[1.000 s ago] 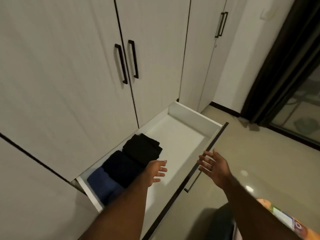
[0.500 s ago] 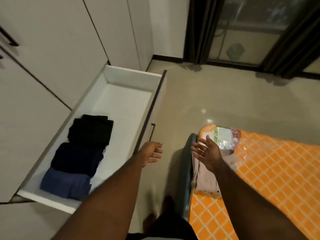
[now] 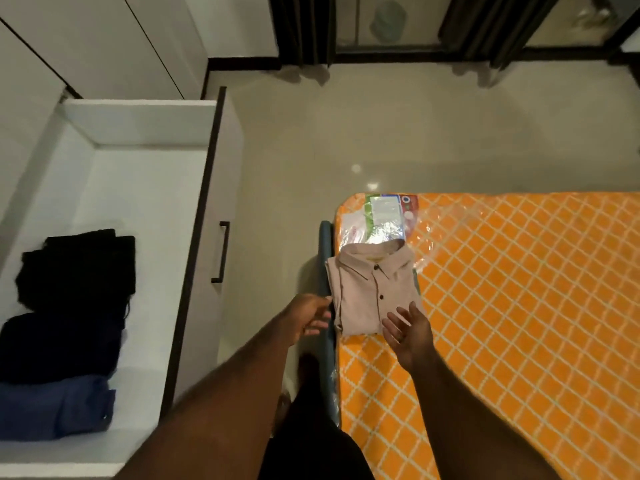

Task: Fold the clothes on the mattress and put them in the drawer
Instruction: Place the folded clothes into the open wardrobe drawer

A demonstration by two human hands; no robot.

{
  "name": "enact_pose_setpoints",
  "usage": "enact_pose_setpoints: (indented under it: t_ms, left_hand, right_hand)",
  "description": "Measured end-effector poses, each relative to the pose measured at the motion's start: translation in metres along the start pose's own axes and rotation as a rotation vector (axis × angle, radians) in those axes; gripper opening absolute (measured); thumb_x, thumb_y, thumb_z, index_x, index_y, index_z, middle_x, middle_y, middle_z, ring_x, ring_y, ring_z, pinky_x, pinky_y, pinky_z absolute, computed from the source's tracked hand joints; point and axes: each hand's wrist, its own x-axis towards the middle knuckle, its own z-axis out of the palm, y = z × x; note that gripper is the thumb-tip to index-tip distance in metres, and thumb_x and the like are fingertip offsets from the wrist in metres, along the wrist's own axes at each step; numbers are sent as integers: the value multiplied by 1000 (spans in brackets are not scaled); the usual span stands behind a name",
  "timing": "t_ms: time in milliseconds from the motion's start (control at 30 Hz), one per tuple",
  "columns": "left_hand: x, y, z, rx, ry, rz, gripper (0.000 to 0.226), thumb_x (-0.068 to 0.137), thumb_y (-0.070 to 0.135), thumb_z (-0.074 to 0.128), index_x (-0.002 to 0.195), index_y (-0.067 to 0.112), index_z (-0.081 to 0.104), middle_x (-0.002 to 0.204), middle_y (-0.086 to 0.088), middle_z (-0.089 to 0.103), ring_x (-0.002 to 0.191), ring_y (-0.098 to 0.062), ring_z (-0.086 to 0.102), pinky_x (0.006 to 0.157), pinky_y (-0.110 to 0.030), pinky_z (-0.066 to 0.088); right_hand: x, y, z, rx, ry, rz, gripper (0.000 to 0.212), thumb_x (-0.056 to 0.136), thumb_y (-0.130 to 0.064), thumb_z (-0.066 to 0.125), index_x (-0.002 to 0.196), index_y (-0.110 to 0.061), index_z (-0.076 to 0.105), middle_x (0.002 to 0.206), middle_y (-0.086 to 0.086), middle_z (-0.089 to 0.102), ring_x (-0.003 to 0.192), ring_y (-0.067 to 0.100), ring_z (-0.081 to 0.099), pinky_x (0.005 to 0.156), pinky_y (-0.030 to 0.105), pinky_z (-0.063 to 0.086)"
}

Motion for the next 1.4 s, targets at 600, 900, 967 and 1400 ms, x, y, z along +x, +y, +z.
enact_pose_setpoints:
  t_ms: [600,900,967,1400]
  left_hand:
    - [30,-38,37,-63,2,-139,15,101,34,55,96,22,62,90,-1,68,75,-15,63,72,-28,48]
    - [32,-79,61,-188,-52,-265,30,102,38,52,119,16,63,111,-8,70,96,-24,67,90,-35,52]
    - [33,-84,64,-293,-70,-294,32,103,37,50,117,12,63,110,-9,70,96,-26,67,91,-37,52]
    - [33,-34,60,-1266,-188,-75,79,83,73,54,135,14,60,126,-21,68,108,-43,68,97,-63,50]
  right_hand:
    - [75,57,14,76,151,68,42,86,-23,77,125,-18,62,115,2,67,103,21,65,79,31,56]
    - [56,23,40,395,114,63,52,87,-26,70,137,-19,57,127,8,69,115,31,64,94,44,55]
    - [55,14,47,434,38,10,52,92,-22,62,143,-19,54,133,10,67,121,34,63,99,47,54]
    - [-10,-35,56,228,-467,129,72,61,-6,84,131,-3,63,133,18,65,119,35,65,105,49,47]
